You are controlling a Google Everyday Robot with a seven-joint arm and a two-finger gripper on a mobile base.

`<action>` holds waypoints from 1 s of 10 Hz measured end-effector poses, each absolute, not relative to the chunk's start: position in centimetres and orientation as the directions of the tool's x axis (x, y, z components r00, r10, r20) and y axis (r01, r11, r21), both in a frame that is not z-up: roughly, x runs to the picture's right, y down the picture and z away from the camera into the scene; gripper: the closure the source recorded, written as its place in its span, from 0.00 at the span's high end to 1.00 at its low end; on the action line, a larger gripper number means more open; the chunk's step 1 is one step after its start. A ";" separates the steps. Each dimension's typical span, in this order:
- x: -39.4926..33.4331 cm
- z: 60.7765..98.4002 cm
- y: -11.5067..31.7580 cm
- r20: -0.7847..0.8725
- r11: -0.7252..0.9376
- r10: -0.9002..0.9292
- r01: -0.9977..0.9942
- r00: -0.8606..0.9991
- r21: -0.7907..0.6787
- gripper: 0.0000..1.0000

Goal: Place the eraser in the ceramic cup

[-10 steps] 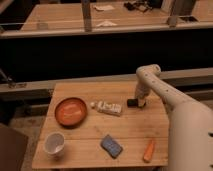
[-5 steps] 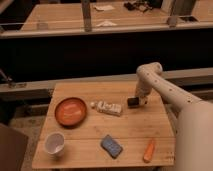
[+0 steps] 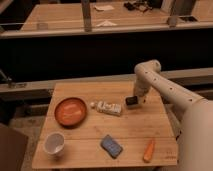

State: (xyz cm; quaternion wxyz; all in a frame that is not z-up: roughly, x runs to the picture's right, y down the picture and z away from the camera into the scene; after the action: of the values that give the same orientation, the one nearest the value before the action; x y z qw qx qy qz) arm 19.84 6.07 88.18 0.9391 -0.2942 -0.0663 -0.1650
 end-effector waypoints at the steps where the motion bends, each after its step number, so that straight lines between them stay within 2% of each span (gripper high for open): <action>1: 19.4 87.8 5.9 0.226 0.772 -0.280 0.359 0.933 -0.524 0.01; 10: 14.8 83.5 4.3 0.267 0.767 -0.368 0.453 0.891 -0.454 0.01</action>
State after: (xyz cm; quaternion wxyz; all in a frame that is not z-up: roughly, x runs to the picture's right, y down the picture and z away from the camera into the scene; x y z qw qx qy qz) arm 14.83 4.29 83.52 0.9365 -0.2614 -0.0815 -0.2193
